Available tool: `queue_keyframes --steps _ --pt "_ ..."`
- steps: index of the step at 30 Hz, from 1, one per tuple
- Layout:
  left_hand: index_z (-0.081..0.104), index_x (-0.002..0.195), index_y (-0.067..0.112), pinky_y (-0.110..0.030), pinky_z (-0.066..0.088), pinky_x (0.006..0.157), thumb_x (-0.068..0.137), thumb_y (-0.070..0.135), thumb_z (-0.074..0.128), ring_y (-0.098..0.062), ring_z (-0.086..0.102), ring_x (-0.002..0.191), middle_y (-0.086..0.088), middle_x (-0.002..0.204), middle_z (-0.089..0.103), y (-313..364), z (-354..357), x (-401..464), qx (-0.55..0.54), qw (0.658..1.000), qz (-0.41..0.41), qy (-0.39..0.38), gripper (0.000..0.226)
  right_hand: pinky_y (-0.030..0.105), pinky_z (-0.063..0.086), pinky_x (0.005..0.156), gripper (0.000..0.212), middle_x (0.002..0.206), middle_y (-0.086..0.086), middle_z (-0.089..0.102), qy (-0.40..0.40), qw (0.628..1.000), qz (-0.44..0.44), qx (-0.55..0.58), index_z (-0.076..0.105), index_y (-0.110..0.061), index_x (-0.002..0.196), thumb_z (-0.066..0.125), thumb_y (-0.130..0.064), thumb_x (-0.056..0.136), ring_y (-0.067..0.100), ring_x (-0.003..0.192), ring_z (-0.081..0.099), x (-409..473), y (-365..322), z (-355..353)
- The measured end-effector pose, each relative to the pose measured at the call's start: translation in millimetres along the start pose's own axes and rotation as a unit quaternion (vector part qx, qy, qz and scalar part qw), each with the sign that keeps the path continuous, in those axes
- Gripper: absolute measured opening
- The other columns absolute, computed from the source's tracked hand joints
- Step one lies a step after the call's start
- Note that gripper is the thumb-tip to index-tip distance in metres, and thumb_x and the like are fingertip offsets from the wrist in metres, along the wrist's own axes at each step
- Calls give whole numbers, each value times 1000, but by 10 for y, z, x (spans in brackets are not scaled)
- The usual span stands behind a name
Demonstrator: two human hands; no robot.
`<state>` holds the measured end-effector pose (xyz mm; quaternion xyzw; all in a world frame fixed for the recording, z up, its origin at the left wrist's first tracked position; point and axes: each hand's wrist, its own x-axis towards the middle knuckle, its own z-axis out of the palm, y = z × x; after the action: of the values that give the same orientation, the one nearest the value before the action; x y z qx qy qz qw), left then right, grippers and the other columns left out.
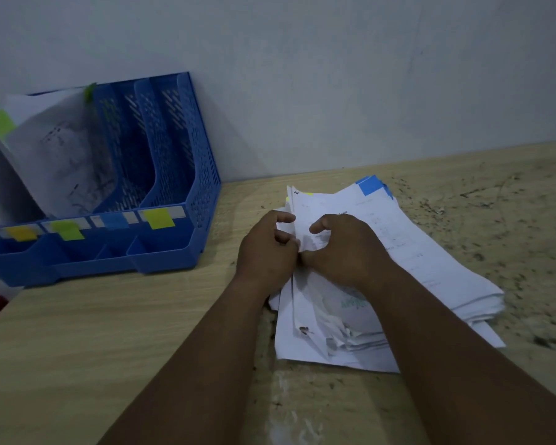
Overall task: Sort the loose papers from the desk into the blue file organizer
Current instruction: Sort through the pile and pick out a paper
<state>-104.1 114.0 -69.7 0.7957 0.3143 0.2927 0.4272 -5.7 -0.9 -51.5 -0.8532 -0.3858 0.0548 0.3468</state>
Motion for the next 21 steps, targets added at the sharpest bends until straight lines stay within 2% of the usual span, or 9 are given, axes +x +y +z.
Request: queue_keyframes --steps 4,7,11,13,17,21 --pt "59 107 42 -44 60 77 85 12 65 -17 70 80 4 83 73 3 -1 11 -34 999 -5 12 38 43 51 94 79 115 -7 63 2 1000 -5 -2 66 -32 114 56 -71 46 17 109 58 -28 -55 8" --pt "61 108 38 -39 60 73 87 11 67 -16 71 78 4 83 74 10 -18 6 -56 998 -4 22 35 42 51 93 69 112 -7 64 7 1000 -1 -1 67 -31 110 64 -68 52 17 108 58 -26 -71 -2" --pt "64 110 29 -18 53 61 90 9 69 -8 68 71 2 78 73 29 -48 -6 -84 996 4 26 29 40 51 93 47 108 -10 65 3 1000 2 3 69 -31 102 75 -60 65 14 102 59 -4 -46 -24" --pt "65 111 27 -12 49 57 91 9 71 -10 68 72 0 78 73 30 -63 0 -91 996 10 24 27 39 52 91 38 103 -11 65 0 1000 6 5 70 -30 96 75 -55 68 13 99 60 -1 -49 -53" --pt "65 113 26 -9 48 58 91 11 73 -18 70 77 -2 77 74 38 -72 7 -101 995 12 20 27 36 55 83 23 85 -10 68 -4 1000 14 -9 73 -26 77 71 -48 74 10 84 62 -19 -93 -82" --pt "65 112 27 -9 48 59 91 13 73 -11 67 72 0 76 74 30 -75 5 -97 995 12 18 27 37 57 80 29 67 -5 66 -12 999 30 -15 69 -21 64 64 -46 76 15 72 64 -7 -110 -38"
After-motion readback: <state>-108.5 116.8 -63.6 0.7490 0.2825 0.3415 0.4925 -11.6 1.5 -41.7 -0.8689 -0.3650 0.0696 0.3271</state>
